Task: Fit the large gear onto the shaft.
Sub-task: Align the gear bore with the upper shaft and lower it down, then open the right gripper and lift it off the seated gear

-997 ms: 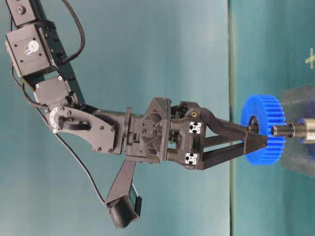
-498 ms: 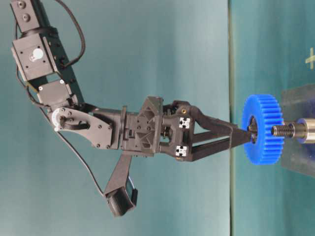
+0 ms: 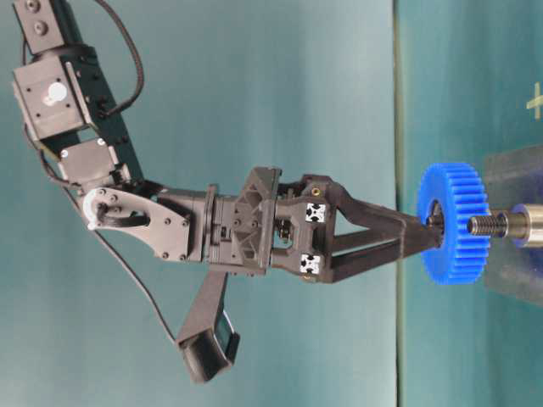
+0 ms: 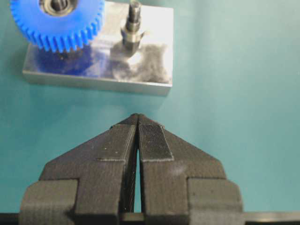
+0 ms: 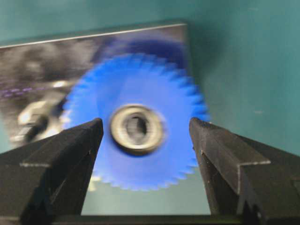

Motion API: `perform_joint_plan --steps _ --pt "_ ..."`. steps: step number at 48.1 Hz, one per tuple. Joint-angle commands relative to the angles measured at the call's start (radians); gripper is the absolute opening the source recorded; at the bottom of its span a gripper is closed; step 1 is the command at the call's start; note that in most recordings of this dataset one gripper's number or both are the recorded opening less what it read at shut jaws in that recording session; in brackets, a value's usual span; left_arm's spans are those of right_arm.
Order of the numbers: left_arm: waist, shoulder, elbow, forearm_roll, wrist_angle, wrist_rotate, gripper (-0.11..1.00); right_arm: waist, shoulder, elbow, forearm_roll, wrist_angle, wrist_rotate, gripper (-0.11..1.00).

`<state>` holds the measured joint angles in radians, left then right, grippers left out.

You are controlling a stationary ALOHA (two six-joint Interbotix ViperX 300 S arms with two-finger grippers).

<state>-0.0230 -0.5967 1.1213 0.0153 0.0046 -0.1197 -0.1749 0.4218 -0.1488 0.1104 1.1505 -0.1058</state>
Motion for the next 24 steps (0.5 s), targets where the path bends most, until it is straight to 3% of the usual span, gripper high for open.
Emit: perform_joint_plan --steps 1,24 --pt "0.000 -0.003 -0.011 0.003 -0.008 -0.002 0.00 0.008 -0.037 -0.023 0.005 0.000 -0.011 0.80" --pt "0.000 -0.015 -0.009 0.003 -0.008 -0.002 0.00 -0.021 -0.032 0.040 0.021 0.014 -0.015 0.80"
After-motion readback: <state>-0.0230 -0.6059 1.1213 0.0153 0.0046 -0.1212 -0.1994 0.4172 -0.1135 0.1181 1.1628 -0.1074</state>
